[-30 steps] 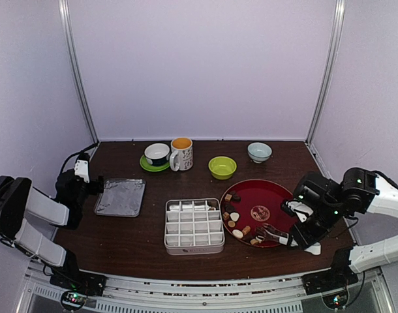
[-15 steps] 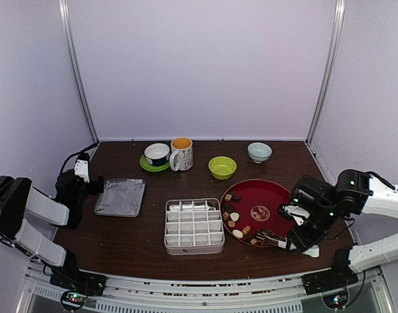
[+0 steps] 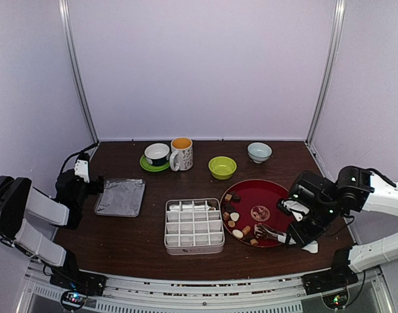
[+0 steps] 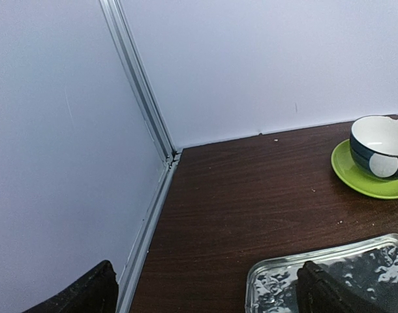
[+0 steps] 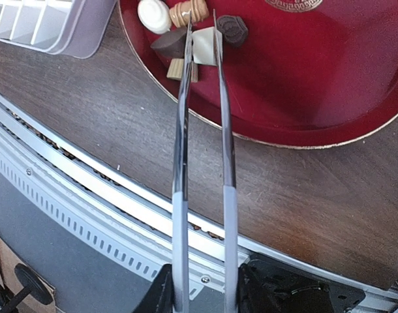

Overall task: Pack the chocolate
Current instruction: Pick up the fake chocolate from the plate, then place the fake chocolate in the empty pocket of the box.

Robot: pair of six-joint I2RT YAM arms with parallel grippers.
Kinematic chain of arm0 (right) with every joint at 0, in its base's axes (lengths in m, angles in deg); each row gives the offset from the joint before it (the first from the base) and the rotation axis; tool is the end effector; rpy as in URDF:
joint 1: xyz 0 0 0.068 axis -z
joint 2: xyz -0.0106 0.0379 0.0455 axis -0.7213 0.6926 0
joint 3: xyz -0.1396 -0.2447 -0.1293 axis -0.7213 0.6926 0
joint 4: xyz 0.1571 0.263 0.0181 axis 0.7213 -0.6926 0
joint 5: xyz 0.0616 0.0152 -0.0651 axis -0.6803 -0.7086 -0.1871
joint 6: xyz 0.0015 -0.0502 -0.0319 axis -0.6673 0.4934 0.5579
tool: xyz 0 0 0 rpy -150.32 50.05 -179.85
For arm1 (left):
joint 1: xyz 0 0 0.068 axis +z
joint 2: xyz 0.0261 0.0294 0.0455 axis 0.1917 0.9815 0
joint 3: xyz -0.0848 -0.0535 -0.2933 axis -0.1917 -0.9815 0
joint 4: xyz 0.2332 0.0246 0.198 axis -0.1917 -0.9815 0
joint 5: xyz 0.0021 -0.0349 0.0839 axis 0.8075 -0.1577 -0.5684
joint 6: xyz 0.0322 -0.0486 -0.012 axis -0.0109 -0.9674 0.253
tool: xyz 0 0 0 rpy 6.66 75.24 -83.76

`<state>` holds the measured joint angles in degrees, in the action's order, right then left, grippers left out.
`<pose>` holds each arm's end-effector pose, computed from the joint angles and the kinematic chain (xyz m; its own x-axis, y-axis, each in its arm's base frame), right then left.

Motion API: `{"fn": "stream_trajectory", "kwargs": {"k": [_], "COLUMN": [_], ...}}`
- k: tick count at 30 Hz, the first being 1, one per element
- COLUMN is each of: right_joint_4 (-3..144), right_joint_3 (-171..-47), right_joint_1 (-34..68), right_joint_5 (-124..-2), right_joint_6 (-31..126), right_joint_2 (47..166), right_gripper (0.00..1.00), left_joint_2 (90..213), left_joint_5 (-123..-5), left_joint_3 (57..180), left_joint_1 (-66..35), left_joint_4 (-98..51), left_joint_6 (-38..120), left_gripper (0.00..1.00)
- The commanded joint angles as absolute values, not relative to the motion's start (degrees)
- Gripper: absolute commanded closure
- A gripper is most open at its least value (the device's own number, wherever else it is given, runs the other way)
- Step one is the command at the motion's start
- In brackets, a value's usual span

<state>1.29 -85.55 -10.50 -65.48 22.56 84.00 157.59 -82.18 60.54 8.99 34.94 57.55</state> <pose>0.0970 0.1615 0.2843 -0.8999 -0.4219 -0.1101 -0.4356 0.8590 0.2689 0.2609 -0.0017 0.1520 -0.1296 0.0954 -0.9870 -0.1270 0.9856 0.1119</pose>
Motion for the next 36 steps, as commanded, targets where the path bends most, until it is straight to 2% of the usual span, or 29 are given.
{"fn": "stream_trajectory", "kwargs": {"k": [1,19,36], "right_joint_4": [3.5,22.9,33.2], "right_joint_3": [-89.2,-94.3,-100.4], "right_joint_1": [-10.9,-10.9,-12.7], "right_joint_5": [-62.9,-64.7,-67.3], "right_joint_6": [23.5,24.8,27.9], "right_joint_2": [83.7,89.8,101.0], "right_gripper": [0.77,0.78,0.78], "left_joint_2": [157.7,157.7,157.7], "left_joint_5": [-82.1,-82.1,-82.1], "left_joint_3": [61.4,61.4,61.4], "left_joint_1": [9.5,9.5,9.5], "left_joint_4": [38.5,38.5,38.5], "left_joint_6": [57.5,57.5,57.5], "left_gripper": [0.02,0.02,0.02]}}
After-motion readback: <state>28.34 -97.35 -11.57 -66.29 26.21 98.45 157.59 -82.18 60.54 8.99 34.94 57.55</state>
